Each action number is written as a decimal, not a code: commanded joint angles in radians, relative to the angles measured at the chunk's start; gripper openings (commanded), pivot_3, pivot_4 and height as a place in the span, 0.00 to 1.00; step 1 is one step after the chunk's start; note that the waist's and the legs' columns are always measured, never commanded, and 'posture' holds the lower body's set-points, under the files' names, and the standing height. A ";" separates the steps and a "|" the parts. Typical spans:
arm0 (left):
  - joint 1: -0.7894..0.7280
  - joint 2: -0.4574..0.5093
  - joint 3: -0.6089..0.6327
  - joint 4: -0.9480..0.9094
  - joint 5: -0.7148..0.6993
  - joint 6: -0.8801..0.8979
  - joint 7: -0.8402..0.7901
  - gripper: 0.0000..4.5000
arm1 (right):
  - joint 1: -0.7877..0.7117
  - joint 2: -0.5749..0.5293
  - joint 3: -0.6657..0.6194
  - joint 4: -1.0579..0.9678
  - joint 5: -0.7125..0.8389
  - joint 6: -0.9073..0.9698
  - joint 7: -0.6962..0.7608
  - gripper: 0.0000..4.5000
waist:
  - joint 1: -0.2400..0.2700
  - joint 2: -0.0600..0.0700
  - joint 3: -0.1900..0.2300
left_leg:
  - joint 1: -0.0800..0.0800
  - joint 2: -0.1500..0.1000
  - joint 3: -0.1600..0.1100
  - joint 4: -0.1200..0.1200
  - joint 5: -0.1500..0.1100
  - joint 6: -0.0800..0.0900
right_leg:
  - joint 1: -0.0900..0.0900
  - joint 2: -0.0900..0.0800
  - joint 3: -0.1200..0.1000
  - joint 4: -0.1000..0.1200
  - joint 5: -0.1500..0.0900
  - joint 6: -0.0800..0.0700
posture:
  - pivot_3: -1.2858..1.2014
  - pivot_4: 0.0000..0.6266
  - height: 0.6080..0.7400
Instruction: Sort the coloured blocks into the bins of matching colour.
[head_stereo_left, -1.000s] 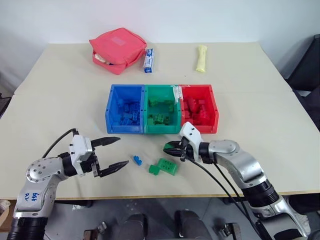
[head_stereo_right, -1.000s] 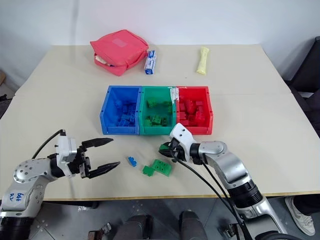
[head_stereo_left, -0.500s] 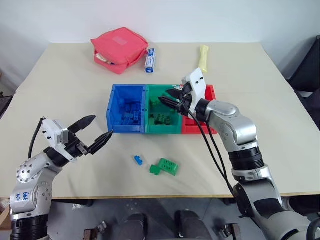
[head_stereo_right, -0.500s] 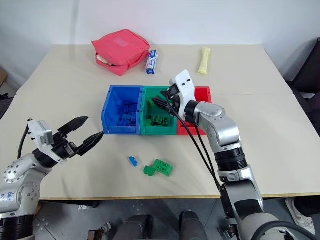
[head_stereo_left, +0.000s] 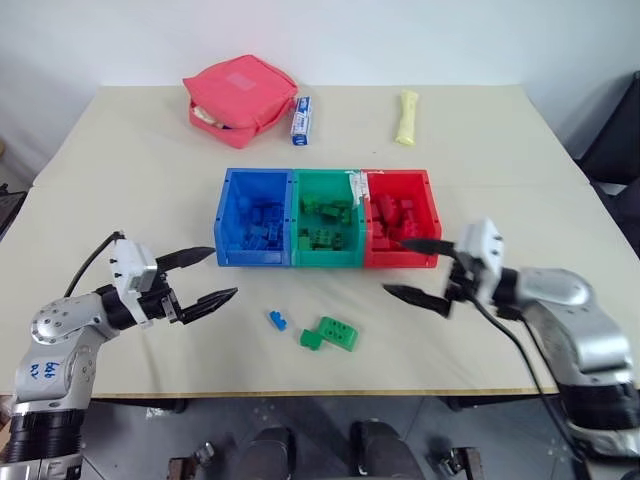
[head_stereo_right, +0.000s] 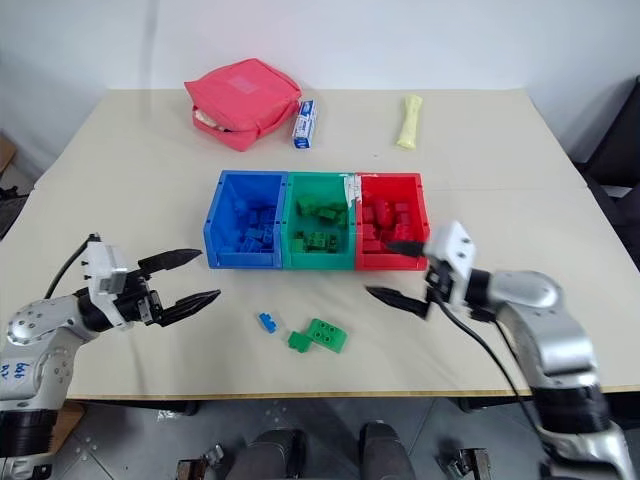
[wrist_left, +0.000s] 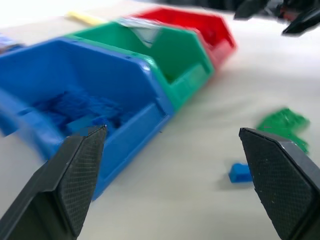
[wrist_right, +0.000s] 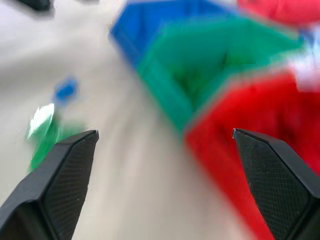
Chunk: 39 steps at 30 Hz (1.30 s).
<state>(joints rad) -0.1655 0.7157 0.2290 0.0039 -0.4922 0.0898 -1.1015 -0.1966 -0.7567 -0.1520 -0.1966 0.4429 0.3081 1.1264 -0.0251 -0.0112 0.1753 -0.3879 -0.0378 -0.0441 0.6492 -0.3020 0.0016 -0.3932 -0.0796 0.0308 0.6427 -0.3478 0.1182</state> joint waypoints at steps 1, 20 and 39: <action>-0.016 0.018 -0.034 0.009 0.012 -0.062 -0.096 1.00 | 0.122 -0.104 -0.117 0.042 -0.017 -0.135 0.118 1.00 | -0.002 0.000 0.000 | 0.001 0.000 0.000 -0.001 -0.001 0.002 | 0.001 0.000 0.000 0.000 0.000 0.000 | 0.52 0.24 1.00; -0.004 0.050 -0.052 0.029 0.007 -0.097 -0.250 1.00 | -0.166 0.000 0.430 -0.323 -0.042 0.512 -0.160 1.00 | 0.000 0.000 0.000 | -0.001 0.002 -0.001 0.000 0.000 -0.002 | -0.002 0.000 0.000 0.001 0.000 0.000 | 0.52 0.24 1.00; 0.066 0.036 0.009 -0.056 -0.027 -0.035 -0.141 1.00 | -0.224 0.097 0.528 -0.268 -0.140 0.571 -0.304 0.32 | 0.001 0.000 0.000 | -0.001 0.001 -0.001 0.000 -0.001 -0.001 | -0.002 0.000 0.000 0.001 0.000 0.000 | 0.52 0.24 1.00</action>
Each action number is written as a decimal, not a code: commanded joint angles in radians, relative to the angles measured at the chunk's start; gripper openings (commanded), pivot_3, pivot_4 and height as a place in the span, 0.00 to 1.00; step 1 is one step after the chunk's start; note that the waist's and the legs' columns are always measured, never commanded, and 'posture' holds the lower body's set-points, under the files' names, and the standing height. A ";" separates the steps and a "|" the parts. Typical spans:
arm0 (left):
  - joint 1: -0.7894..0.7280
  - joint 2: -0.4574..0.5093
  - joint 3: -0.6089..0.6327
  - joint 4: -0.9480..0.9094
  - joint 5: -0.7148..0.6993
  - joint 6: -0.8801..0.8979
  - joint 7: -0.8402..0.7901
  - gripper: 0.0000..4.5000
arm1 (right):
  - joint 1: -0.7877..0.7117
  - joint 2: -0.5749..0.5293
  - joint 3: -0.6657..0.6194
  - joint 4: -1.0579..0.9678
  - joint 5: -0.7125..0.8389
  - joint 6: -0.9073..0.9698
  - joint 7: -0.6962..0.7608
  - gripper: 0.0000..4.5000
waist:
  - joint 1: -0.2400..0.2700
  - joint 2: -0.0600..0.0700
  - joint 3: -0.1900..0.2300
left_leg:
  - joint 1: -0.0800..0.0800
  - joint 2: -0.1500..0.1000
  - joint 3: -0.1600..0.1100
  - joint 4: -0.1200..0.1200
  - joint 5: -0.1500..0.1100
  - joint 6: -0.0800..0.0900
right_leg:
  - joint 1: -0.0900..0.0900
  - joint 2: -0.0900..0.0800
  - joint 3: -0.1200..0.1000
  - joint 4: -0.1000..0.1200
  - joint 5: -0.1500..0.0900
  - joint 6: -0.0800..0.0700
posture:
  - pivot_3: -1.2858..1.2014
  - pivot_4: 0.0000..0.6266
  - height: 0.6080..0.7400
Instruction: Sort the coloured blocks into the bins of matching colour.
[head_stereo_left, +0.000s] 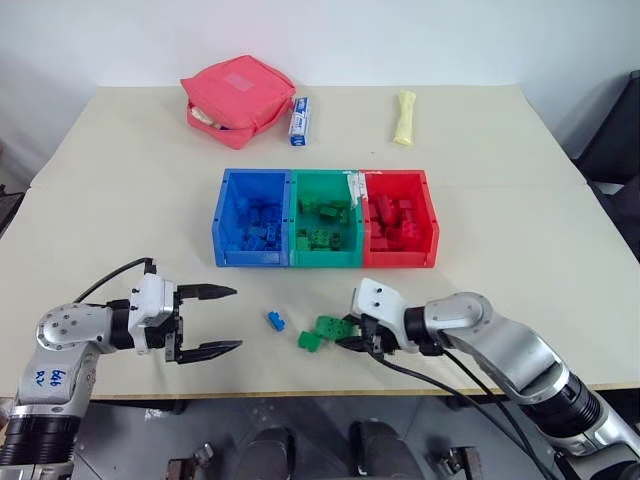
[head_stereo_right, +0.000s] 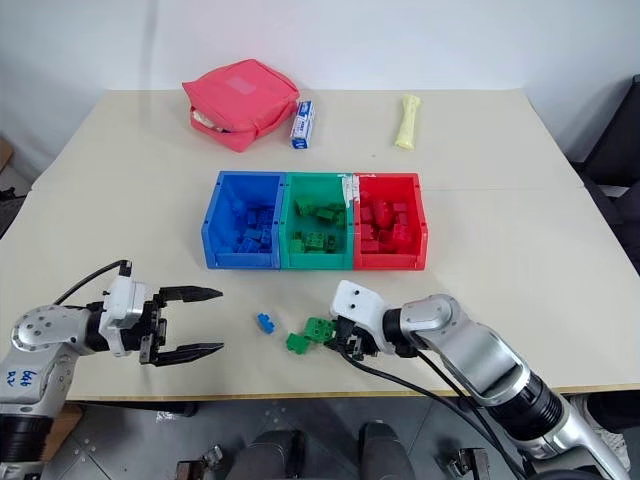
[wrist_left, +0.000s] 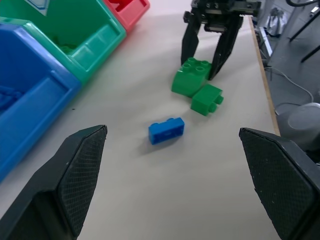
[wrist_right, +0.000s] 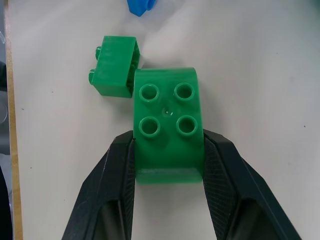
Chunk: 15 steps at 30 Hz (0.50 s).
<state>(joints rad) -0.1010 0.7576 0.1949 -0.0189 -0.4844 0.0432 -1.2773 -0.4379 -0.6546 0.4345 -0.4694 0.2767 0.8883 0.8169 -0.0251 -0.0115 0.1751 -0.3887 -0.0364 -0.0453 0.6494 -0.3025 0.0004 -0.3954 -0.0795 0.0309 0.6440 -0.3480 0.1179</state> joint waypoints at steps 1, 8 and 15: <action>-0.001 -0.015 0.056 -0.040 -0.045 0.026 0.063 1.00 | 0.013 0.007 -0.109 0.002 0.062 -0.018 0.018 0.32 | 0.002 0.000 0.000 | 0.000 0.000 0.000 0.000 0.000 0.000 | 0.000 0.000 0.000 0.000 0.000 0.000 | 0.52 0.24 1.00; 0.030 -0.126 0.191 -0.118 -0.133 0.132 0.320 1.00 | -0.167 0.174 -0.362 0.108 0.200 -0.008 -0.079 0.32 | -0.007 0.000 0.000 | 0.000 0.000 0.000 0.000 0.000 0.000 | -0.001 0.001 0.001 0.002 0.000 0.000 | 0.52 0.24 1.00; 0.089 -0.179 0.245 -0.170 -0.154 0.156 0.429 1.00 | -0.379 0.293 -0.308 0.392 0.092 -0.114 -0.150 0.40 | -0.004 0.000 0.000 | -0.001 -0.001 0.001 0.000 0.001 -0.001 | -0.004 0.000 0.000 0.004 0.000 0.000 | 0.52 0.24 1.00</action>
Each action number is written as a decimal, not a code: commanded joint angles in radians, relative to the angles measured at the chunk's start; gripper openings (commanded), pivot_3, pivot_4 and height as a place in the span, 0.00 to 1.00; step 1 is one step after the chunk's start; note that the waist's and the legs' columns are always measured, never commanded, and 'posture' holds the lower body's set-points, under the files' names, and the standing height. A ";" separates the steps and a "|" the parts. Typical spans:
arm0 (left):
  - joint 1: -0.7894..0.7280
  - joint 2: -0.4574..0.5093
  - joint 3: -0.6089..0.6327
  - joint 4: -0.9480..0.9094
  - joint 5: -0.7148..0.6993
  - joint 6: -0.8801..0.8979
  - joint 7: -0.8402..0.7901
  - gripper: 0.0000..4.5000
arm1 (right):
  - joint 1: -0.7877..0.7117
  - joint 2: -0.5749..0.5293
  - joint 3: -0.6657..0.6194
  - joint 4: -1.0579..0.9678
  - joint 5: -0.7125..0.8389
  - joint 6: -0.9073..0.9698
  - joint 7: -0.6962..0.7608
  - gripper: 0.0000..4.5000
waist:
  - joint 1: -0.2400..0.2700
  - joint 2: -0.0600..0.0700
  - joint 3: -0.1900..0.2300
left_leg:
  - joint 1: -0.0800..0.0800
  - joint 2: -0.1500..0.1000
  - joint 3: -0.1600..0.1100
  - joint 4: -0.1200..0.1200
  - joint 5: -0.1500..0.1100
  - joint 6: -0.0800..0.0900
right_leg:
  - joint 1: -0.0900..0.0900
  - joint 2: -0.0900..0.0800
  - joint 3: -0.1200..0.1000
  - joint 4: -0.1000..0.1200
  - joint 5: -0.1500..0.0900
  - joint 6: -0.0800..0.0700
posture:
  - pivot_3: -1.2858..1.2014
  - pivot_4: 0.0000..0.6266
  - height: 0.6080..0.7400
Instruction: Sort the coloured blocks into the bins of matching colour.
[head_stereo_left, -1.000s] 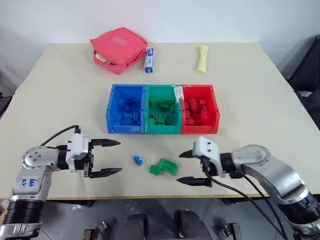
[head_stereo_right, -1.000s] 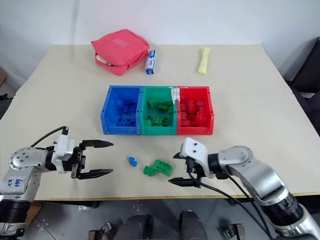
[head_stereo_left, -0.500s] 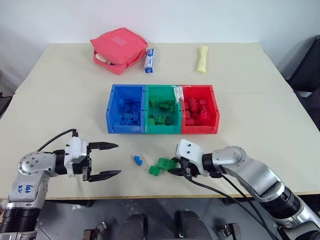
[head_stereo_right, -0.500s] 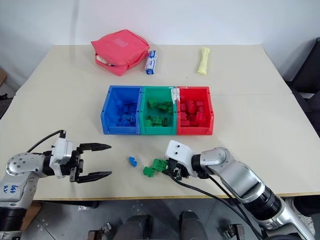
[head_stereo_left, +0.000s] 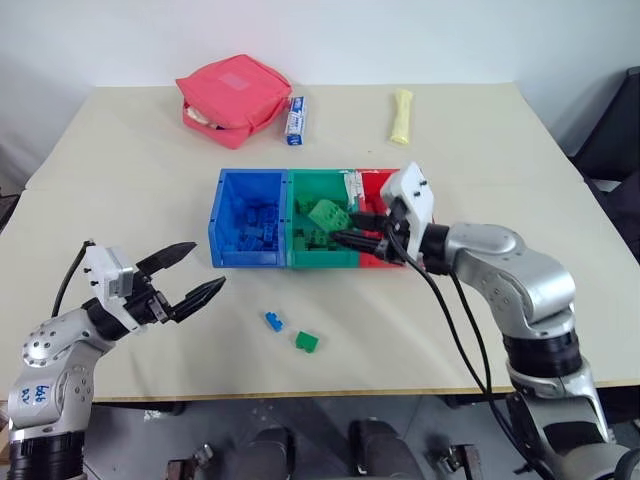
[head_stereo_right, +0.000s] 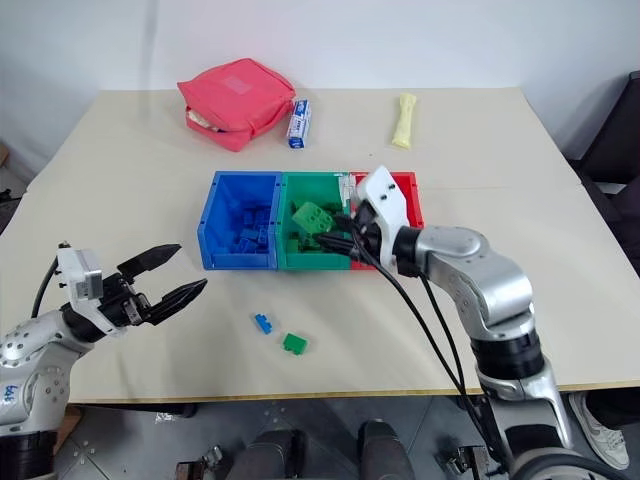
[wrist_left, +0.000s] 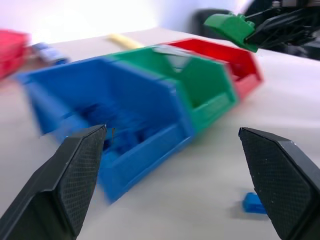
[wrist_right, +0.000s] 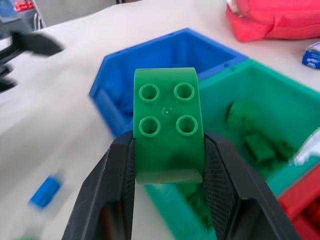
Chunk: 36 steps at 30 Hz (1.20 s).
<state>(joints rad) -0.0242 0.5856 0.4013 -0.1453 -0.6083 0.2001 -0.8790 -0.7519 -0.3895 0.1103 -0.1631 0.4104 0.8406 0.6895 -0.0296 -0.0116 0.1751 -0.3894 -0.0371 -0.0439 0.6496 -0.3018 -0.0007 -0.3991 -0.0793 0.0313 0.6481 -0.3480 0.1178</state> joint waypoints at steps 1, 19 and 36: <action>0.020 -0.009 0.041 -0.048 -0.030 -0.002 0.032 1.00 | -0.089 0.045 0.019 0.128 -0.057 -0.088 -0.031 0.49 | 0.000 0.000 0.000 | 0.000 0.000 0.000 0.001 0.000 0.000 | 0.000 0.000 0.000 0.000 0.000 0.000 | 0.52 0.24 1.00; -0.012 0.129 -0.119 0.049 0.073 -0.104 -0.248 1.00 | 0.382 -0.348 -0.158 -0.105 0.051 -0.374 0.411 0.99 | 0.003 0.000 0.000 | 0.000 0.000 -0.001 0.000 -0.001 0.002 | 0.003 0.000 -0.001 -0.005 0.000 0.000 | 0.52 0.24 1.00; -0.091 0.212 -0.251 0.158 0.130 -0.202 -0.505 1.00 | 0.456 -0.547 -0.045 -0.351 0.070 -0.090 0.401 0.99 | -0.001 0.001 0.001 | 0.002 0.002 0.000 -0.001 -0.002 0.002 | 0.005 0.000 0.000 -0.005 0.000 -0.001 | 0.52 0.24 1.00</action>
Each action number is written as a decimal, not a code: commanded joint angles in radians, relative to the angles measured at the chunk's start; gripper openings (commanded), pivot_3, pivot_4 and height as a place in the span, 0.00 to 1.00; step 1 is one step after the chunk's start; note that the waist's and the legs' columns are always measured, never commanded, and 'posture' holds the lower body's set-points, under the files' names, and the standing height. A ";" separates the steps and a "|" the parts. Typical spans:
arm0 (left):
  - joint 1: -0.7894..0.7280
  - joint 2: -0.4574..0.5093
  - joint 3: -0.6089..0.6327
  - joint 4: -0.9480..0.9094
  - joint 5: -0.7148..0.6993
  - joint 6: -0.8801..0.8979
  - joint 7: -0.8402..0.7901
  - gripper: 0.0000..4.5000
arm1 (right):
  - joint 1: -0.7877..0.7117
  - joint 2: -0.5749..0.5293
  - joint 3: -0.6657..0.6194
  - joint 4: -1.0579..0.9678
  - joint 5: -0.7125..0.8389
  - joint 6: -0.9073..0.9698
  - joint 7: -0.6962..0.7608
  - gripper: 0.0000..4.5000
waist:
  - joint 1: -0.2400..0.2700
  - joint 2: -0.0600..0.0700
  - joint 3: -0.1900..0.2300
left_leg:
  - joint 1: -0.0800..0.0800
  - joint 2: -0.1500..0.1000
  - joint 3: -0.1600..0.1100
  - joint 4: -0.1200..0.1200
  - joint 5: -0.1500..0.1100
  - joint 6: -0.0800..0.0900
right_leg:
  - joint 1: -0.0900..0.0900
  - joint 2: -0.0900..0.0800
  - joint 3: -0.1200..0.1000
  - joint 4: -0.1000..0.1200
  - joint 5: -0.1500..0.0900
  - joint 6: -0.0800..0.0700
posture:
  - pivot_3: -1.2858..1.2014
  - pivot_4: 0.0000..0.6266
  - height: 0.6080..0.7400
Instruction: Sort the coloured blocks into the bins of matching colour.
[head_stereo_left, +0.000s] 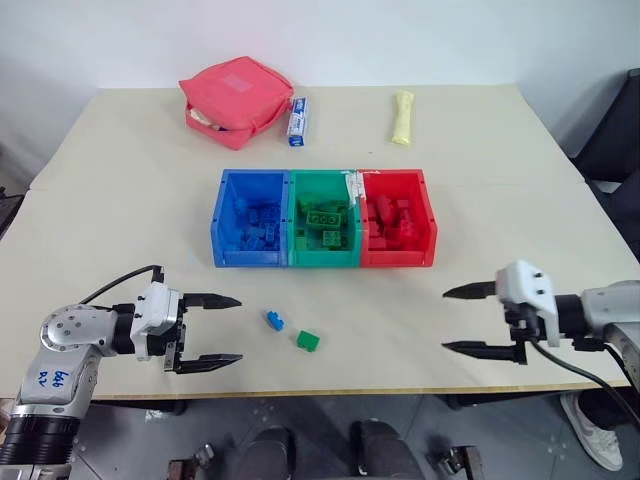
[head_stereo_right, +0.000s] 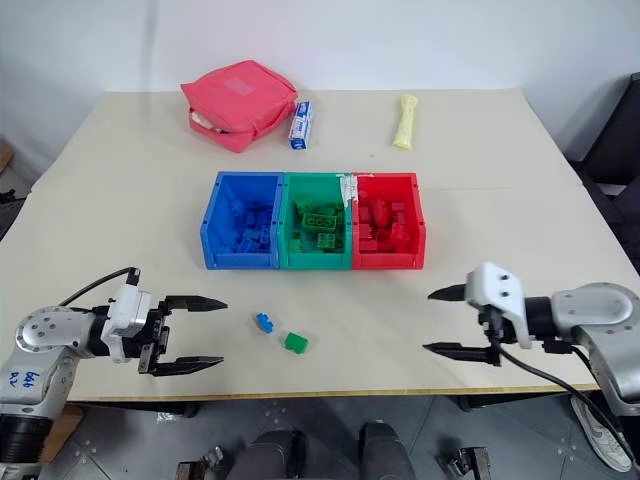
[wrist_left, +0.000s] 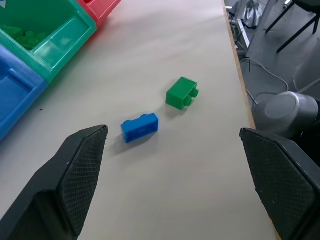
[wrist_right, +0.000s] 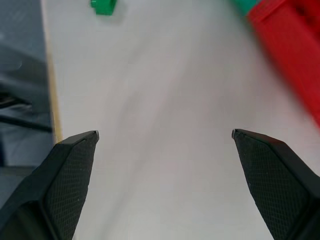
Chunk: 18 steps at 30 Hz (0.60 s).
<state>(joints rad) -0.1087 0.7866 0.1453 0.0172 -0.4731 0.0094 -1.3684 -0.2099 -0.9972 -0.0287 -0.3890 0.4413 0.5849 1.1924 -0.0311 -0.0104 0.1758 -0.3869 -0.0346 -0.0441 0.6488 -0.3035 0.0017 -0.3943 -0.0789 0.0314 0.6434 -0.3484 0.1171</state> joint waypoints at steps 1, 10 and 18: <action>-0.003 0.015 0.006 -0.004 -0.006 -0.010 -0.020 1.00 | -0.148 0.126 0.171 -0.153 0.032 0.232 -0.151 0.99 | -0.001 0.000 0.000 | 0.000 0.000 0.000 0.000 0.000 0.000 | 0.000 0.000 0.000 0.000 0.000 0.000 | 0.52 0.24 1.00; 0.069 0.035 0.049 -0.051 -0.030 0.026 -0.011 1.00 | -0.358 0.420 0.519 -0.090 -0.080 0.406 -0.357 0.99 | 0.012 -0.001 0.000 | -0.005 -0.003 -0.001 0.001 -0.001 0.000 | -0.004 -0.002 -0.001 0.001 0.000 -0.001 | 0.52 0.24 1.00; 0.144 0.032 0.097 -0.102 -0.040 0.057 0.029 1.00 | -0.355 0.496 0.607 -0.024 -0.155 0.385 -0.428 0.78 | 0.003 -0.001 0.000 | -0.004 -0.002 -0.001 0.001 0.000 -0.001 | -0.004 -0.002 -0.001 0.002 0.000 -0.001 | 0.52 0.24 1.00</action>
<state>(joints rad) 0.0278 0.8079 0.2178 -0.0506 -0.4877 0.0657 -1.3457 -0.5753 -0.5004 0.5649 -0.4163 0.2947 0.9794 0.7670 -0.0277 -0.0113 0.1753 -0.3907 -0.0371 -0.0451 0.6496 -0.3036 0.0007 -0.3987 -0.0806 0.0300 0.6454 -0.3486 0.1165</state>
